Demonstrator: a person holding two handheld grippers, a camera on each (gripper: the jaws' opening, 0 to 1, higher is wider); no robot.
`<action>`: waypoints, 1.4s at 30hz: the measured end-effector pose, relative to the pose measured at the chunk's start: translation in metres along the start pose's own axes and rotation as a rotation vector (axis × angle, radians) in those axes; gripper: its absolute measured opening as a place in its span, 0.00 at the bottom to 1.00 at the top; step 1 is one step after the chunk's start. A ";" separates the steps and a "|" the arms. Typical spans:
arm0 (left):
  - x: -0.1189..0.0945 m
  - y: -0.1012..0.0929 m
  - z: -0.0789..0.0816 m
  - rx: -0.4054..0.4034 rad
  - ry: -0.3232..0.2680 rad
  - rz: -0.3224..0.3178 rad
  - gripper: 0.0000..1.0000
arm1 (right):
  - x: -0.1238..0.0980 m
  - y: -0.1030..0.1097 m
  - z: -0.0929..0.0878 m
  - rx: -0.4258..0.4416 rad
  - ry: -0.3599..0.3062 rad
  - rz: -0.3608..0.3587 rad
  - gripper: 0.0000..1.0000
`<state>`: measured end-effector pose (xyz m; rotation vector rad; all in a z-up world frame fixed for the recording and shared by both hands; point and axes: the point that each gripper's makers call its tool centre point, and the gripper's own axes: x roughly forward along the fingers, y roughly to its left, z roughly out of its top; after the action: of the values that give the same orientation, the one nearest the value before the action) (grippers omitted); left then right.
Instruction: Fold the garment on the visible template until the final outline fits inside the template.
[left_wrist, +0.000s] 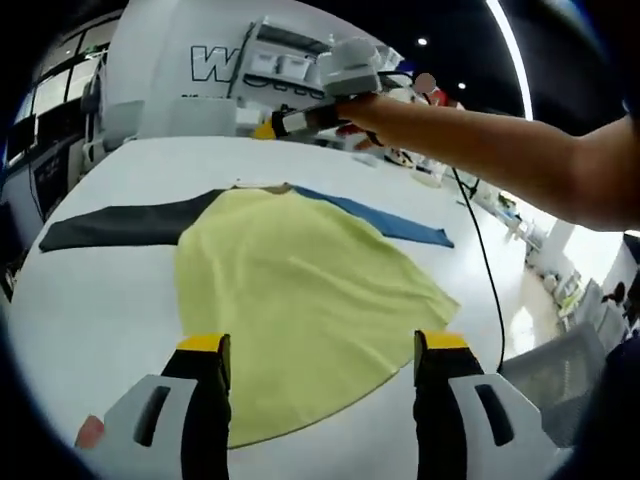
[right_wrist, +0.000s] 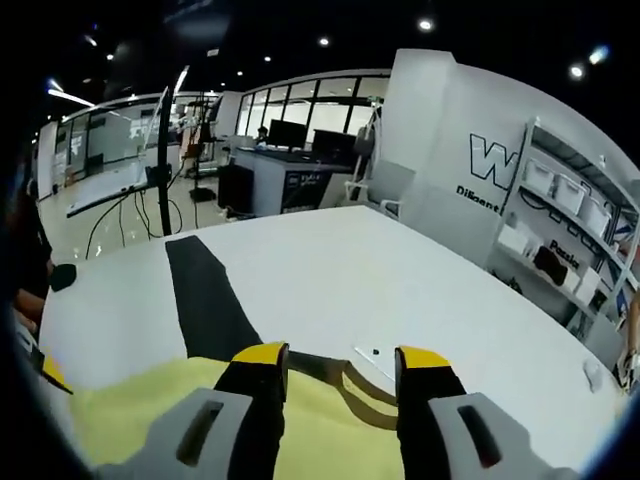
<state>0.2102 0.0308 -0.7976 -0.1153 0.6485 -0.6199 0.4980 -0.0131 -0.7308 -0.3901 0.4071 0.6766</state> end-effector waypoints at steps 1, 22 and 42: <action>0.001 0.001 -0.001 0.001 0.005 0.000 0.59 | 0.003 -0.001 -0.001 0.000 0.002 0.002 0.43; 0.026 0.023 -0.031 0.007 0.155 0.030 0.00 | 0.057 0.001 -0.039 0.007 0.096 0.051 0.38; 0.030 0.032 -0.054 0.023 0.234 0.068 0.00 | 0.120 -0.006 -0.075 0.083 0.183 0.136 0.22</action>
<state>0.2131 0.0449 -0.8653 0.0014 0.8680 -0.5802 0.5695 0.0096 -0.8507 -0.3484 0.6381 0.7565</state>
